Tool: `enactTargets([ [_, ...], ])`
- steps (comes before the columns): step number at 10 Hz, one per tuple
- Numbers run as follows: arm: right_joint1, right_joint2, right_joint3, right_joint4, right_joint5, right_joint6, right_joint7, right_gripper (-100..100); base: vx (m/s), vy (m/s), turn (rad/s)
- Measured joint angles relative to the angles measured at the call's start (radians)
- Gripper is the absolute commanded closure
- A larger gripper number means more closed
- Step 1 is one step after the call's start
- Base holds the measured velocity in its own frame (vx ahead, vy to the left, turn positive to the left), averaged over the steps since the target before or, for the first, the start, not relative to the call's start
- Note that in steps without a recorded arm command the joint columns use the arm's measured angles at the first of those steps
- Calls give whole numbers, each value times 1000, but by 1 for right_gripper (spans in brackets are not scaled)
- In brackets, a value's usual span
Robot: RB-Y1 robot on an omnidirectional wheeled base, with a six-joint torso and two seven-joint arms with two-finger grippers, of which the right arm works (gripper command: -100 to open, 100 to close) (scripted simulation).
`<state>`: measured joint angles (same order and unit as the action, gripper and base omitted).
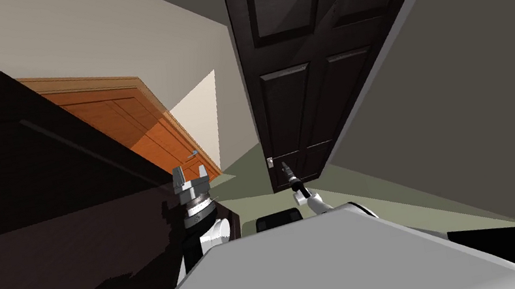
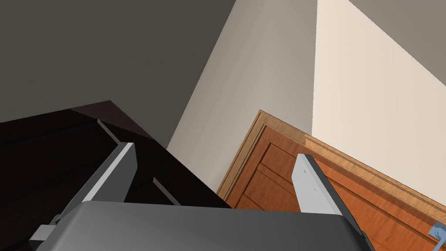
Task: Push the door open
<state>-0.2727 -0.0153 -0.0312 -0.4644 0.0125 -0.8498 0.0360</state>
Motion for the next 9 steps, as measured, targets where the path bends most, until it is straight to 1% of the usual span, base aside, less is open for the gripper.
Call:
enactTargets([
  [1,-5,-2,-3,8,-2,-3,2,-100,187,76,27],
  [2,-9,-1,-5,13,-3,-5,4,-100,198,101,26],
  [3,-5,5,-6,5,-4,-2,5,-100,201,73,17],
  [5,-27,29,-14,45,-9,-20,10,-100,158,63,10],
  [6,-16,35,-12,25,-8,-14,10,-100,29,17,-14],
  [7,-14,35,-12,21,-8,-12,10,100,-3,0,12],
  [9,-15,35,-13,25,-8,-13,10,100,-10,-8,4],
])
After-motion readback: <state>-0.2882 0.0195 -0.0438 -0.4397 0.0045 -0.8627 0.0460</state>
